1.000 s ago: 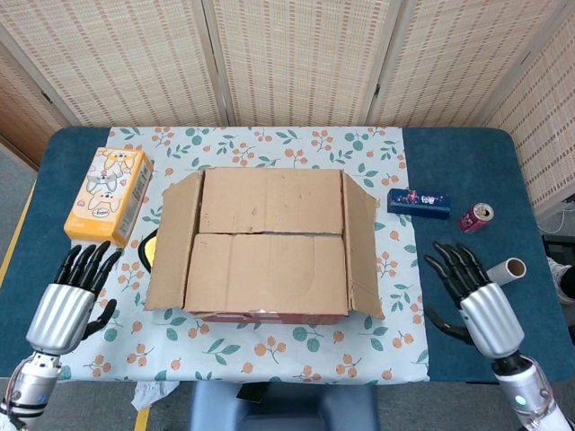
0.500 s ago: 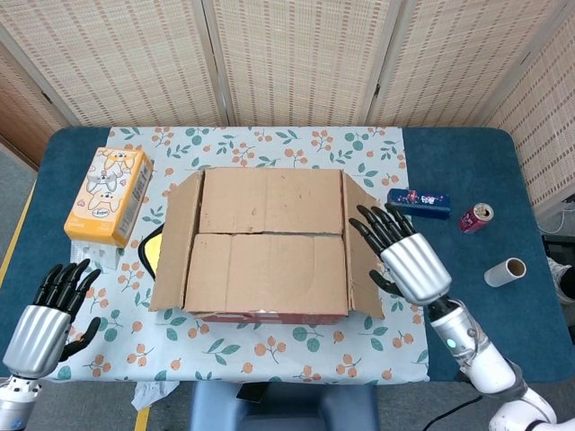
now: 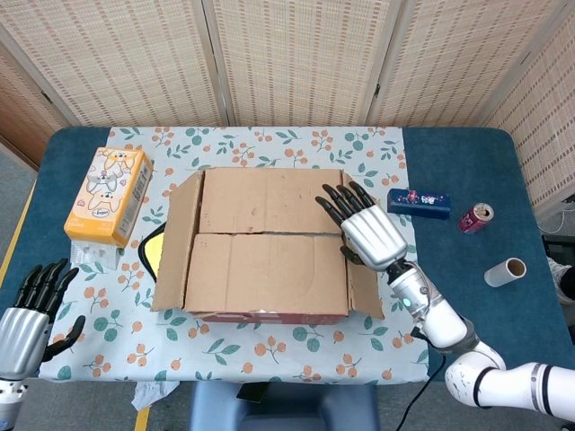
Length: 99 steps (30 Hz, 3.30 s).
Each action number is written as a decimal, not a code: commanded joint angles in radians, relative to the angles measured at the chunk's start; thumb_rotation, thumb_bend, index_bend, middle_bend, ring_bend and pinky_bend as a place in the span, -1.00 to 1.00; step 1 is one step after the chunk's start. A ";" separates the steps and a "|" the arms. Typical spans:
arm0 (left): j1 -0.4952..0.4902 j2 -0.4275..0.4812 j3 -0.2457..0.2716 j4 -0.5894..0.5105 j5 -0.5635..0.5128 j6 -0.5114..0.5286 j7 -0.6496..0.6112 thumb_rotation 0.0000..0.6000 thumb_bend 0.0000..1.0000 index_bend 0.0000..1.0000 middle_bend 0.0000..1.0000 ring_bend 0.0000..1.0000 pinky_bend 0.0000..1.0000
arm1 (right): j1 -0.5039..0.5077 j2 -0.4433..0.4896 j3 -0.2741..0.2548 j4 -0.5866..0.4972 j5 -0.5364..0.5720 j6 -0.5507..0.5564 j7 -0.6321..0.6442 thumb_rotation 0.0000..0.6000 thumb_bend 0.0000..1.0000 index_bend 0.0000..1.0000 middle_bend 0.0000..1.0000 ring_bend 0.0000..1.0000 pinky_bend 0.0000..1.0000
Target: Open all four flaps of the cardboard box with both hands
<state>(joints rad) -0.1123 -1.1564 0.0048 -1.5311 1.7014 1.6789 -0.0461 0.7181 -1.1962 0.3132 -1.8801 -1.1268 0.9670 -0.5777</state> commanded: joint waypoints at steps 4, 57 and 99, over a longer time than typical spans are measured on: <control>0.004 -0.002 -0.007 0.032 -0.013 -0.003 -0.058 1.00 -0.10 -1.00 -1.00 -1.00 -1.00 | 0.068 -0.078 -0.011 0.085 0.074 -0.014 -0.034 1.00 -0.30 -1.00 -1.00 -1.00 -1.00; -0.027 0.032 -0.030 0.087 -0.066 -0.089 -0.260 1.00 -0.10 -1.00 -1.00 -1.00 -1.00 | 0.376 -0.211 0.163 0.502 0.272 -0.002 0.067 1.00 -0.30 -1.00 -1.00 -1.00 -1.00; -0.034 0.043 -0.060 0.024 -0.173 -0.176 -0.145 1.00 -0.10 -1.00 -1.00 -1.00 -1.00 | 0.018 0.173 0.181 0.085 -0.070 -0.614 1.218 1.00 -0.30 -1.00 -1.00 -1.00 -0.46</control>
<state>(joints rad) -0.1469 -1.1138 -0.0562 -1.5068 1.5262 1.5009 -0.1913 0.7871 -1.0242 0.4691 -1.7867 -1.0955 0.4414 0.5169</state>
